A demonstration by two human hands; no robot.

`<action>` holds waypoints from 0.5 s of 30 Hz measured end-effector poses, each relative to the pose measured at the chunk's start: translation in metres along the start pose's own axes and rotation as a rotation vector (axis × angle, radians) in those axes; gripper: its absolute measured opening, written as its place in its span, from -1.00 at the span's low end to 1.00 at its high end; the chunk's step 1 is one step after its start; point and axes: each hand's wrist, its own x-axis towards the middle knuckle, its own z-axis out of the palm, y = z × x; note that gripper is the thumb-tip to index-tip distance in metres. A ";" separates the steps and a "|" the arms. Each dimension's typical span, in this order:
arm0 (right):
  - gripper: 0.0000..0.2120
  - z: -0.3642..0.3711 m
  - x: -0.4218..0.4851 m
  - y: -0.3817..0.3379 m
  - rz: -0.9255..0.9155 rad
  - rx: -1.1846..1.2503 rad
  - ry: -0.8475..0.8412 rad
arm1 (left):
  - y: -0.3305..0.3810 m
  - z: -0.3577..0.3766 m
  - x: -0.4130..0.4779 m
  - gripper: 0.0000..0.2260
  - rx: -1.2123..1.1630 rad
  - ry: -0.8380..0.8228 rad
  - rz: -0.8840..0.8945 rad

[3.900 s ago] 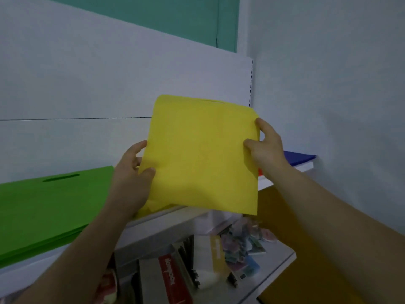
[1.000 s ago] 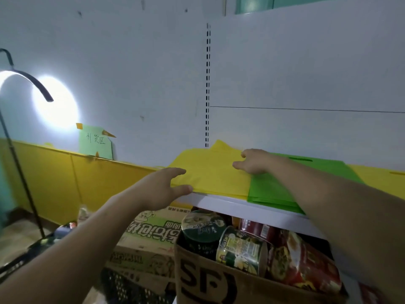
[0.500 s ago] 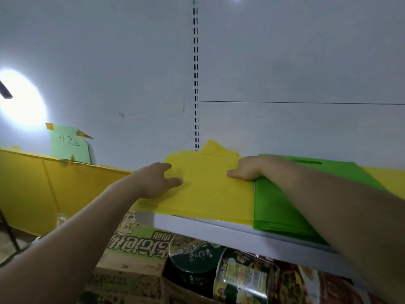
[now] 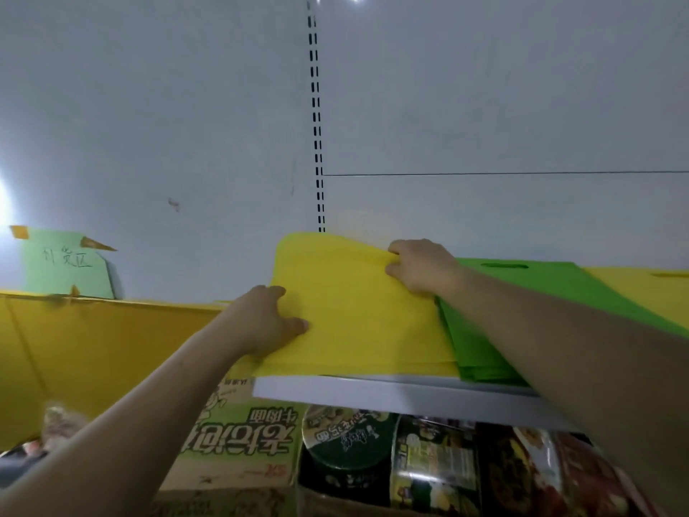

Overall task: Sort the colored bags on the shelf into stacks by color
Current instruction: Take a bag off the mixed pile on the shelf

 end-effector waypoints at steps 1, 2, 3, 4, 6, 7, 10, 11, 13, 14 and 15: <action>-0.62 -0.003 -0.003 -0.002 0.010 0.037 0.029 | -0.004 -0.001 -0.001 -0.28 -0.026 0.018 -0.010; -0.62 -0.006 -0.007 -0.004 0.026 0.084 0.061 | -0.007 -0.003 -0.002 -0.27 -0.060 0.033 -0.019; -0.62 -0.009 -0.010 -0.007 0.045 0.149 0.096 | -0.011 -0.004 -0.003 -0.26 -0.101 0.047 -0.026; -0.63 -0.011 -0.013 -0.009 0.061 0.227 0.133 | -0.015 -0.006 -0.004 -0.26 -0.149 0.063 -0.031; -0.66 -0.016 -0.022 -0.015 0.072 0.390 0.214 | -0.022 -0.009 -0.006 -0.26 -0.258 0.109 -0.039; -0.68 -0.018 -0.026 -0.018 0.071 0.468 0.258 | -0.026 -0.010 -0.007 -0.26 -0.309 0.141 -0.041; -0.72 -0.027 -0.039 -0.030 0.082 0.621 0.383 | -0.036 -0.014 -0.011 -0.32 -0.490 0.235 -0.024; -0.72 -0.031 -0.043 -0.033 0.097 0.660 0.423 | -0.038 -0.015 -0.013 -0.35 -0.576 0.260 -0.010; -0.70 -0.037 -0.052 -0.041 0.133 0.766 0.500 | -0.044 -0.018 -0.020 -0.40 -0.717 0.295 0.034; -0.69 -0.038 -0.057 -0.044 0.152 0.817 0.533 | -0.048 -0.019 -0.024 -0.42 -0.760 0.306 0.061; -0.69 -0.039 -0.062 -0.048 0.171 0.844 0.564 | -0.051 -0.019 -0.027 -0.43 -0.793 0.313 0.091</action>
